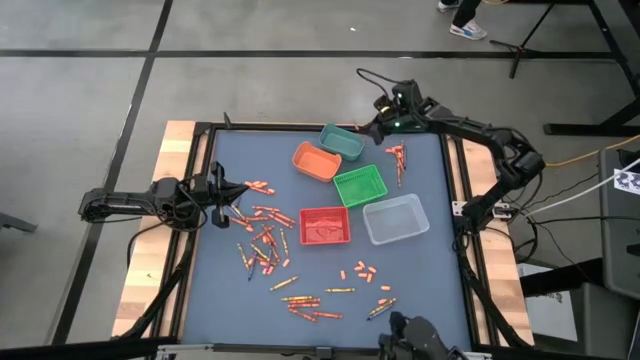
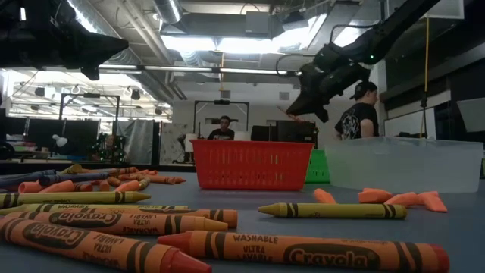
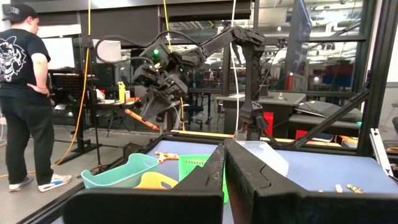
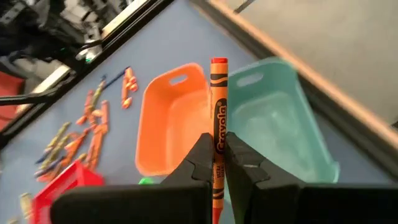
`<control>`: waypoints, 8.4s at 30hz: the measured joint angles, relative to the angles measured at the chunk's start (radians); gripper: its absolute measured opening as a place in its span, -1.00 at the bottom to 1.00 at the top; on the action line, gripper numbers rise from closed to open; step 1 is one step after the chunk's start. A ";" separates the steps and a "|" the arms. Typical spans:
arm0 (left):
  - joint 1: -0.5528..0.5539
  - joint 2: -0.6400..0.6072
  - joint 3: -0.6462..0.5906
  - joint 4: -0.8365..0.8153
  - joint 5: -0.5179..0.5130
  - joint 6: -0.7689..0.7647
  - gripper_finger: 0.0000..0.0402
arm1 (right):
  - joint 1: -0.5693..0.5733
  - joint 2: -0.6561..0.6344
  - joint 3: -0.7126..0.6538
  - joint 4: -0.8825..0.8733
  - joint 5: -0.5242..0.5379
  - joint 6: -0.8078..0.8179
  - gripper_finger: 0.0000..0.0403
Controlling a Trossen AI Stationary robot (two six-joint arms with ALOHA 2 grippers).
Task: Sort crayons
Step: Put the red orange crayon into the blue bin, then put the blue crayon into the green bin
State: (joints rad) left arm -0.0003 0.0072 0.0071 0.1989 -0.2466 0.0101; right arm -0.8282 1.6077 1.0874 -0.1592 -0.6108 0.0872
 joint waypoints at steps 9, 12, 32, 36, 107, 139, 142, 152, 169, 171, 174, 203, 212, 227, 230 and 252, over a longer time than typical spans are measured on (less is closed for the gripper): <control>0.000 0.000 0.000 0.000 0.000 0.000 -1.00 | 0.075 0.037 0.000 0.195 0.130 -0.073 -0.91; 0.000 0.000 0.000 0.000 0.000 0.000 -1.00 | 0.075 0.071 0.000 0.243 0.131 -0.073 -0.91; 0.000 0.000 0.000 0.000 0.000 0.000 -1.00 | 0.076 0.199 -0.001 0.283 0.236 -0.074 -0.79; 0.000 0.000 0.000 0.000 0.000 0.000 -1.00 | 0.076 0.199 -0.001 0.265 0.235 -0.074 -0.58; 0.000 0.000 0.000 0.000 0.000 -0.002 -1.00 | 0.056 -0.039 -0.305 -0.353 0.818 -0.029 -0.40; 0.000 0.000 0.000 0.000 0.000 -0.002 -1.00 | 0.056 -0.040 -0.337 -0.321 0.828 -0.029 -0.95; 0.000 0.000 0.000 0.000 0.000 -0.002 -1.00 | 0.055 -0.037 -0.317 -0.334 0.829 -0.035 -0.95; 0.000 0.000 0.000 0.000 0.000 -0.002 -1.00 | 0.055 -0.038 -0.152 -0.443 0.865 -0.044 -1.00; 0.000 0.000 0.000 0.000 0.000 -0.003 -1.00 | 0.056 -0.038 -0.055 -0.316 0.663 -0.094 -0.99; 0.000 0.000 0.000 0.000 0.000 -0.003 -1.00 | 0.056 -0.038 -0.055 -0.337 0.729 -0.093 -0.99; 0.000 0.000 0.000 0.000 0.000 -0.003 -1.00 | 0.053 -0.025 -0.055 -0.375 0.781 -0.092 -0.99; 0.000 0.000 0.000 0.000 0.000 -0.003 -1.00 | -0.057 0.158 -0.055 -0.388 0.724 -0.092 -0.41; 0.000 0.000 0.000 0.000 0.000 -0.002 -1.00 | -0.056 0.158 -0.055 -0.388 0.723 -0.092 -0.42; 0.000 0.000 0.000 0.000 0.000 -0.003 -1.00 | -0.055 0.221 -0.050 -0.379 0.724 -0.093 -0.42; 0.000 0.000 0.000 0.000 0.000 -0.003 -1.00 | -0.055 0.223 -0.050 -0.379 0.723 -0.093 -0.50; 0.000 0.000 0.000 0.000 0.000 -0.003 -1.00 | -0.057 0.235 0.065 -0.544 0.731 -0.143 -0.92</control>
State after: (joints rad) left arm -0.0006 0.0073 0.0071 0.1993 -0.2462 0.0076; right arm -0.8855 1.8427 1.1521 -0.7027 0.1205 -0.0561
